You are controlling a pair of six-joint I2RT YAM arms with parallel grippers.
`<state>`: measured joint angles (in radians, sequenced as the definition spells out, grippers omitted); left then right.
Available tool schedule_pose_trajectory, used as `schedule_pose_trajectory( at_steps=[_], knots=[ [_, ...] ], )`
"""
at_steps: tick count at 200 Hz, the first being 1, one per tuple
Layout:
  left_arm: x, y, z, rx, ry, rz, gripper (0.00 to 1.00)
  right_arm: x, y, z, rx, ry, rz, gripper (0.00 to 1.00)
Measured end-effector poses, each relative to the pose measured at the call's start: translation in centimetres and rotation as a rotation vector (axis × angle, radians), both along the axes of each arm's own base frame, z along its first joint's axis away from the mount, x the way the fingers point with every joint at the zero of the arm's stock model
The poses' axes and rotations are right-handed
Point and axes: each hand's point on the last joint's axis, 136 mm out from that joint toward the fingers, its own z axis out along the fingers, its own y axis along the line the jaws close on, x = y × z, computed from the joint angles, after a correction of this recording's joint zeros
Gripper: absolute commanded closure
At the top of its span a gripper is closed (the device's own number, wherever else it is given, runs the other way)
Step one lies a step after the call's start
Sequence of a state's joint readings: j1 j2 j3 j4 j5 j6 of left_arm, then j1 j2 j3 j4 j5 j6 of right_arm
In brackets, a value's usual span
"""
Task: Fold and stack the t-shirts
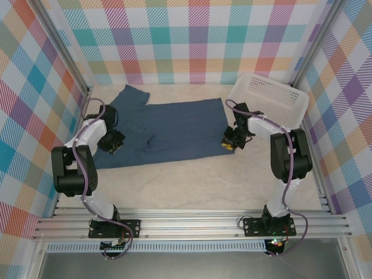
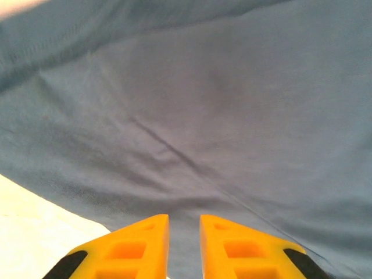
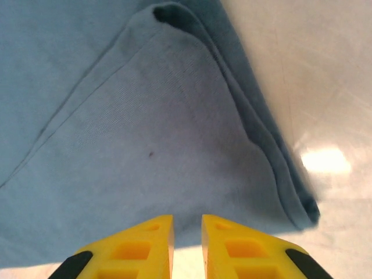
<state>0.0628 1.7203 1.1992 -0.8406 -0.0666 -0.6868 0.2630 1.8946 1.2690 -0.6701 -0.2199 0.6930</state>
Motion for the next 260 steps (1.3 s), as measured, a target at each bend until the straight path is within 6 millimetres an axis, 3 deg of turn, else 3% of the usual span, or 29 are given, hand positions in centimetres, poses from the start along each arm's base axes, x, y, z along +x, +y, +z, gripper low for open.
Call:
schedule_pose_trajectory(
  at_steps=[24,38,75,137,174,221,260],
  knots=[
    [-0.3,-0.2,-3.0,-0.029,0.065,0.039,0.82,-0.4,-0.2,-1.9,-0.016,0.054,-0.004,0.81],
    [-1.0,0.4,-4.2,-0.013,0.098,0.076,0.82,-0.3,-0.2,-1.7,-0.021,0.06,-0.008,0.83],
    [-3.5,1.5,-4.5,0.001,0.091,0.165,0.82,-1.8,-0.6,-2.1,-0.053,0.113,-0.026,0.83],
    [-9.3,1.1,-4.6,0.004,0.104,0.257,0.81,-8.9,-1.3,-2.2,-0.102,0.259,-0.005,0.82],
    [-11.7,0.7,-4.7,-0.006,0.11,0.273,0.81,-13.5,-2.4,-2.4,-0.122,0.352,0.001,0.82],
    [-12.7,-0.2,-4.8,-0.011,0.123,0.246,0.81,-18.1,-3.1,-2.4,-0.109,0.44,-0.022,0.82],
    [-13.7,-1.3,-4.8,0.036,0.15,0.2,0.82,-19.6,-3.8,-2.3,-0.147,0.472,-0.048,0.83]
  ],
)
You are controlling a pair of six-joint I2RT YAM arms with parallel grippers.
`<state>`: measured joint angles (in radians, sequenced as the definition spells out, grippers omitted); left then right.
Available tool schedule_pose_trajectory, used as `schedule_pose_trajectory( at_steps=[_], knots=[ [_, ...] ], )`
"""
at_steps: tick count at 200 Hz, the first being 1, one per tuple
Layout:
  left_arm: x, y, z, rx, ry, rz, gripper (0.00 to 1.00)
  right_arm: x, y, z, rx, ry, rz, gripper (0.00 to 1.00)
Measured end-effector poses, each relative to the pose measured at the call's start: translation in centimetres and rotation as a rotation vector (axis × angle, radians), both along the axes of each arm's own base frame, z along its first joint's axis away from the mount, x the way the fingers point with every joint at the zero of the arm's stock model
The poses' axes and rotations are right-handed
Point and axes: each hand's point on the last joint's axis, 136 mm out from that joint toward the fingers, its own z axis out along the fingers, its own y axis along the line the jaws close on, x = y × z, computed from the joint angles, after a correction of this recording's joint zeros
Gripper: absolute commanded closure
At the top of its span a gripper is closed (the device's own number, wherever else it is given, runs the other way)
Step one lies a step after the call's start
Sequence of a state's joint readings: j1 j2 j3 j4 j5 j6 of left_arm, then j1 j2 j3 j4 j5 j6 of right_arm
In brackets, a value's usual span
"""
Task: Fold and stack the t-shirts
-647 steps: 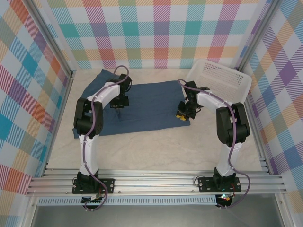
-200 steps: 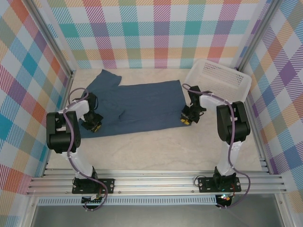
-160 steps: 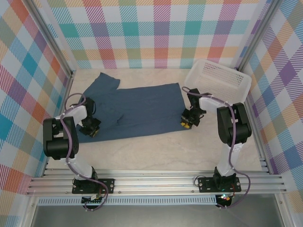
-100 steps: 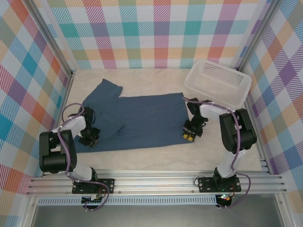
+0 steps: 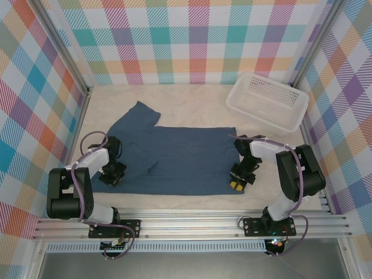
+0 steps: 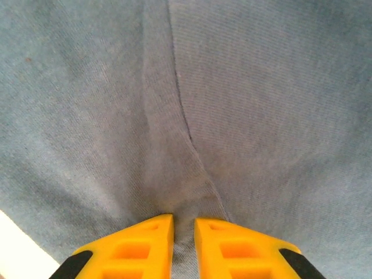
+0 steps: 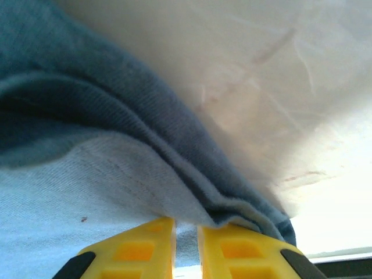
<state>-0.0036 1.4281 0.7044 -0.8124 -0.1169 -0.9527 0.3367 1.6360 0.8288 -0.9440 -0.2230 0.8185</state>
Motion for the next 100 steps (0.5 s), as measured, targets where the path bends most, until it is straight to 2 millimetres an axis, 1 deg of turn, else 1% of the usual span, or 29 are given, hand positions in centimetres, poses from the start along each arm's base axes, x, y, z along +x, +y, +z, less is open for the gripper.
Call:
schedule_pose_trajectory(
  at_steps=[12,40,53,68,80,92,100],
  knots=[
    [-0.7,-0.1,0.0,0.009,0.001,0.003,0.83,-0.3,-0.1,0.0,-0.015,0.003,-0.008,0.82],
    [-3.0,0.1,0.2,0.028,0.04,0.019,0.82,-1.2,-0.5,0.2,-0.047,0.017,-0.029,0.82],
    [-3.5,0.2,0.2,0.035,0.059,0.018,0.81,-1.6,-0.6,0.3,-0.056,0.022,-0.041,0.82],
    [-3.5,0.4,0.4,0.046,0.067,0.013,0.8,-1.7,-0.7,0.5,-0.064,0.026,-0.052,0.82],
    [-3.2,0.6,0.8,0.058,0.07,0.002,0.76,-1.9,-0.8,0.7,-0.074,0.031,-0.061,0.8],
    [-2.2,0.8,1.7,0.071,0.052,-0.014,0.69,-1.7,-1.0,1.0,-0.09,0.016,-0.071,0.75],
    [-0.9,1.0,2.7,0.08,0.02,-0.03,0.64,-1.2,-1.1,1.5,-0.095,-0.013,-0.078,0.7]
  ],
)
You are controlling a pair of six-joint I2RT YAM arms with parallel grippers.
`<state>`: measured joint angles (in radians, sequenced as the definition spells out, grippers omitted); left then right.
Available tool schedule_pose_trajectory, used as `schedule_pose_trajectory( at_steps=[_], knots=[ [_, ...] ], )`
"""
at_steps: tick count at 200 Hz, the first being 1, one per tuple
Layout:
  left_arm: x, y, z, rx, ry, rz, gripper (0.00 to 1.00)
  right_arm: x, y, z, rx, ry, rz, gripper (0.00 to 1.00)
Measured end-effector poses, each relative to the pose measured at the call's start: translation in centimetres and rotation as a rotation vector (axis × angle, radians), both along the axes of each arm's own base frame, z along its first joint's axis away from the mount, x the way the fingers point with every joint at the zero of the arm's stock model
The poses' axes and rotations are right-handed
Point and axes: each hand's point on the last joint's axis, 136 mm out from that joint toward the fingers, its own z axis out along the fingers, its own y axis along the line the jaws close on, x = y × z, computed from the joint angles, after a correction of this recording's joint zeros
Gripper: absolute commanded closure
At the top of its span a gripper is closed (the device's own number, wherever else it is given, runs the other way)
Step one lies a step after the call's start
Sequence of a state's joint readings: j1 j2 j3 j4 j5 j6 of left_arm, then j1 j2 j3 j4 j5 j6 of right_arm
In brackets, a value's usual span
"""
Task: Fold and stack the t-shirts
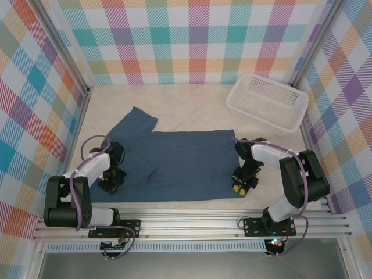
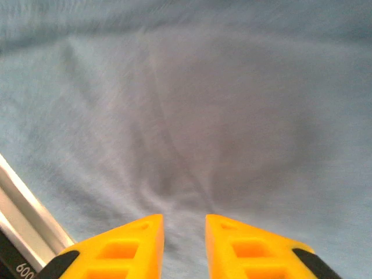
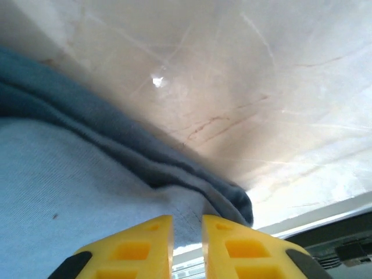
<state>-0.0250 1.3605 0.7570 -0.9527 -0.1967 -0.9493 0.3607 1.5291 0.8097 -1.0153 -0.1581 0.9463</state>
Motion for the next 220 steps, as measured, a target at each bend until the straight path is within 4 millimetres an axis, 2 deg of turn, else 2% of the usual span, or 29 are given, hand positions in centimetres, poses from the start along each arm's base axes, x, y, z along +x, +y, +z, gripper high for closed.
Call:
schedule_pose_trajectory(
  at_steps=[20,34,47,68,85,108,122,140,174,220],
  knots=[
    [4.2,0.1,3.2,0.008,-0.106,-0.054,0.57,3.1,0.4,2.3,0.014,-0.17,-0.001,0.68],
    [7.8,-0.2,5.5,-0.008,-0.192,-0.101,0.57,6.7,1.0,4.2,0.031,-0.329,0.005,0.67],
    [11.6,-0.9,6.8,-0.057,-0.264,-0.147,0.55,10.5,1.5,5.5,0.034,-0.481,0.009,0.65],
    [18.3,-2.2,7.3,-0.149,-0.357,-0.225,0.54,16.0,1.4,6.1,-0.013,-0.704,0.004,0.61],
    [23.3,-3.2,6.9,-0.201,-0.419,-0.278,0.54,20.0,1.1,5.5,-0.09,-0.798,0.007,0.6],
    [28.4,-4.2,6.3,-0.251,-0.483,-0.326,0.55,25.8,1.2,4.9,-0.181,-0.865,0.002,0.59],
    [30.0,-4.6,6.2,-0.269,-0.507,-0.342,0.54,28.4,1.5,4.6,-0.205,-0.907,-0.007,0.59],
    [31.3,-4.9,6.8,-0.283,-0.533,-0.36,0.55,29.9,1.4,3.9,-0.236,-0.912,-0.013,0.6],
    [32.5,-5.1,8.3,-0.281,-0.576,-0.384,0.55,30.9,0.8,1.5,-0.273,-0.87,-0.014,0.61],
    [32.4,-5.0,8.4,-0.281,-0.572,-0.386,0.55,32.6,0.9,0.2,-0.287,-0.84,-0.015,0.67]
  ],
)
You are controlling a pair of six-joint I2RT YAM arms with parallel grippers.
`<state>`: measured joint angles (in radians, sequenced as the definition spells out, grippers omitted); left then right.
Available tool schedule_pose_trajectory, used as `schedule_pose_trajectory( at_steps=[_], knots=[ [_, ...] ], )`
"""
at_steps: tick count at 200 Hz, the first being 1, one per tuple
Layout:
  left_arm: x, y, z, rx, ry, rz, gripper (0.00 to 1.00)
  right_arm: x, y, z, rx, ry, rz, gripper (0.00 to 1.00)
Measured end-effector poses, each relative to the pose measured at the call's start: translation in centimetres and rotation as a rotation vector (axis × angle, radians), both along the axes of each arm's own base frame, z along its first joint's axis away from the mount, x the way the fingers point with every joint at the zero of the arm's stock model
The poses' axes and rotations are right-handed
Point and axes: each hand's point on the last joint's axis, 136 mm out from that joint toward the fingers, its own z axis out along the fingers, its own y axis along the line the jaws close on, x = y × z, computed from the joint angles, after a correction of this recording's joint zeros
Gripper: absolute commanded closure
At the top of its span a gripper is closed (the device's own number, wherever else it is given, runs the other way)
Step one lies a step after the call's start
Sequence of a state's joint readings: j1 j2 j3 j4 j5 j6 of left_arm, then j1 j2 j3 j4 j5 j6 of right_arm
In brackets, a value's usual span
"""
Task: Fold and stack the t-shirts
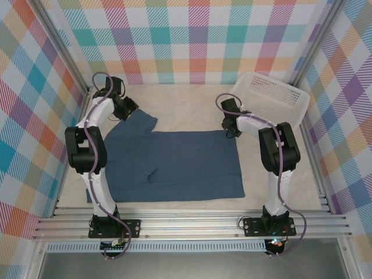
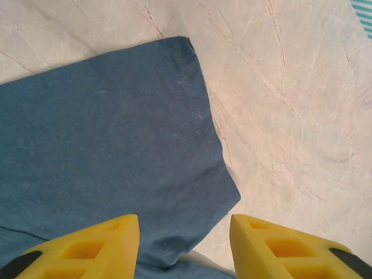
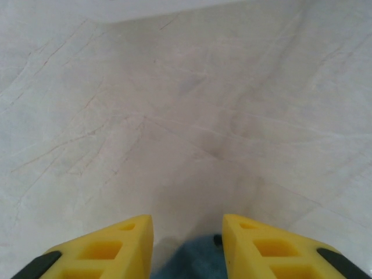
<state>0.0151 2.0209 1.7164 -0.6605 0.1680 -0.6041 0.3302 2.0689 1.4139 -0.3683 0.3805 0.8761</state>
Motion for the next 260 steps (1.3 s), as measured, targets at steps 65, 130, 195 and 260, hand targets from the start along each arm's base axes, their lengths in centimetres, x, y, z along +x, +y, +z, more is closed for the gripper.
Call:
schedule_pose_trajectory(
  at_steps=[65,130,195,260],
  knots=[
    [0.1,0.0,0.6,0.011,-0.007,-0.019,0.55,0.5,-1.0,-0.1,-0.022,0.041,-0.007,0.63],
    [-0.4,0.1,0.8,0.02,0.01,-0.019,0.55,5.1,-5.1,4.6,-0.027,-0.059,0.038,0.62],
    [-0.8,0.5,0.6,0.038,0.028,-0.011,0.55,0.0,1.4,3.5,-0.024,-0.004,0.162,0.61],
    [-0.8,0.5,0.6,0.048,0.026,-0.029,0.54,-0.6,-0.6,0.0,-0.07,0.102,0.119,0.62]
  ],
)
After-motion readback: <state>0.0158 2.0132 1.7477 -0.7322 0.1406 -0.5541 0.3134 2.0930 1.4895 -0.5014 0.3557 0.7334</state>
